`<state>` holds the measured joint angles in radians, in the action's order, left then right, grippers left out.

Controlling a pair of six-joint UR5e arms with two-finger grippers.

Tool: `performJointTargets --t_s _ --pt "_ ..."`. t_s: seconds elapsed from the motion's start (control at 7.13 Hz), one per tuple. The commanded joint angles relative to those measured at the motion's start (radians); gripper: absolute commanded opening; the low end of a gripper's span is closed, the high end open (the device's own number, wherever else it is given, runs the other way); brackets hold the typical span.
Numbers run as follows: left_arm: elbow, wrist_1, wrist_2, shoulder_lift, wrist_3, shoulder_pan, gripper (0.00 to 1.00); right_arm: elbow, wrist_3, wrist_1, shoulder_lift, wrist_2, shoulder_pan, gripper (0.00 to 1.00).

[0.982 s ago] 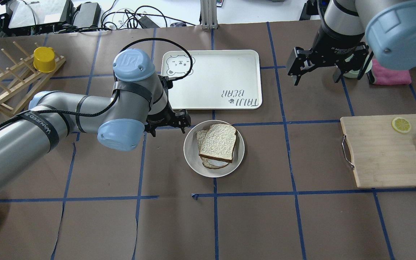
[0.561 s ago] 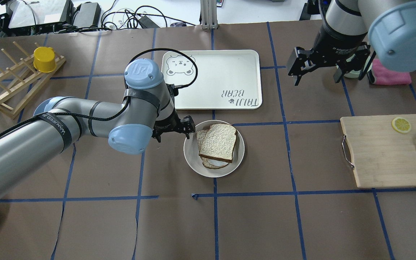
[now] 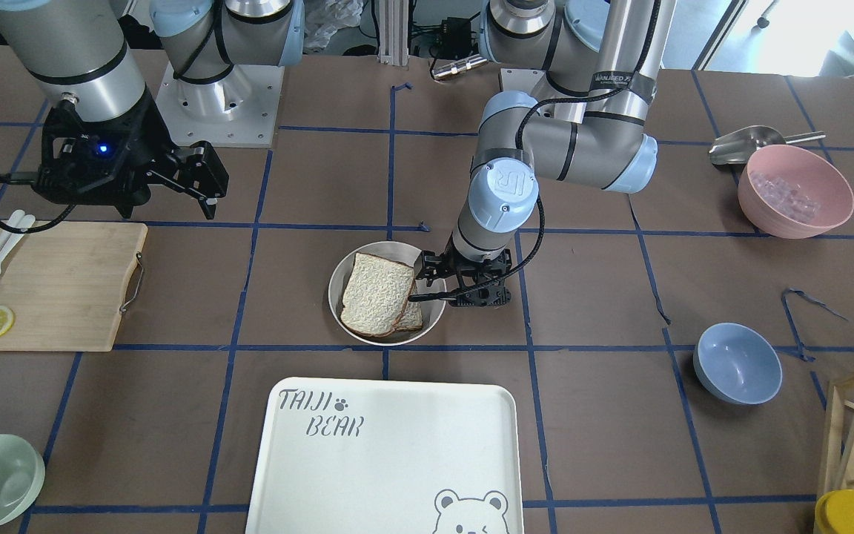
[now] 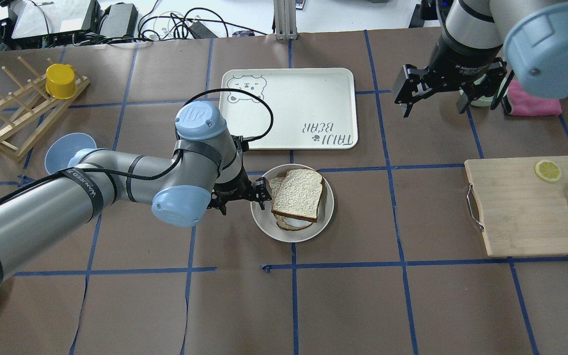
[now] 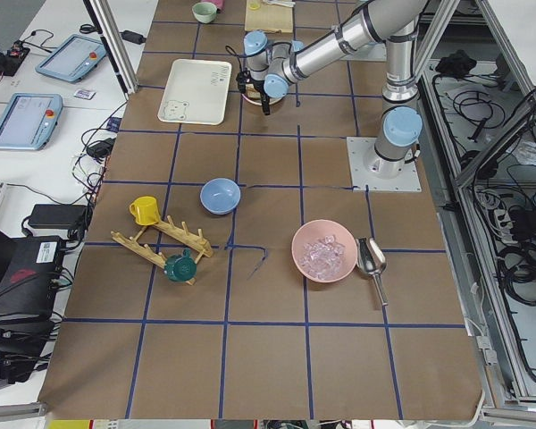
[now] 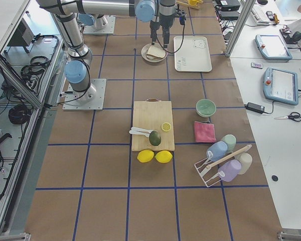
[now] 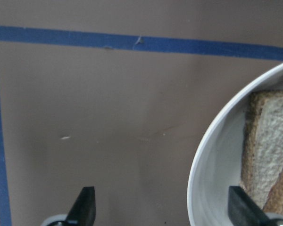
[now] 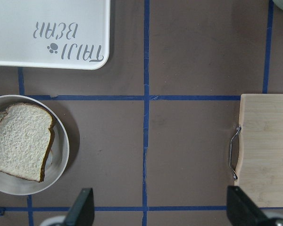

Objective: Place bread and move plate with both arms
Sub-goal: 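Lower the left gripper and grip the white plate's rim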

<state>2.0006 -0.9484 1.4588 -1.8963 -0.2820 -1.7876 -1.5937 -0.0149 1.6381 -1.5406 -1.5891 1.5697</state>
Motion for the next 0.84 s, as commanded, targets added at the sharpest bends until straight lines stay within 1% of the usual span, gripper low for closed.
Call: performJointTargets --t_s 0.0,0.14,0.28,0.42,0.7 --pt "0.007 0.000 -0.005 -0.003 -0.002 -0.012 0.90 0.000 0.001 0.002 0.000 0.000 0.000 1.00" --pt "0.006 0.002 -0.006 -0.006 -0.002 -0.012 0.51 0.000 0.001 0.009 0.005 0.000 0.000 1.00" --pt "0.006 0.005 -0.030 -0.006 0.000 -0.012 0.13 0.000 0.010 0.005 0.005 -0.009 -0.004 1.00" --pt "0.004 0.005 -0.063 -0.004 0.000 -0.012 0.00 0.000 0.010 0.011 0.005 -0.014 -0.004 1.00" --pt "0.006 0.005 -0.064 -0.004 0.000 -0.012 0.00 0.000 0.012 0.009 0.007 -0.015 -0.004 1.00"
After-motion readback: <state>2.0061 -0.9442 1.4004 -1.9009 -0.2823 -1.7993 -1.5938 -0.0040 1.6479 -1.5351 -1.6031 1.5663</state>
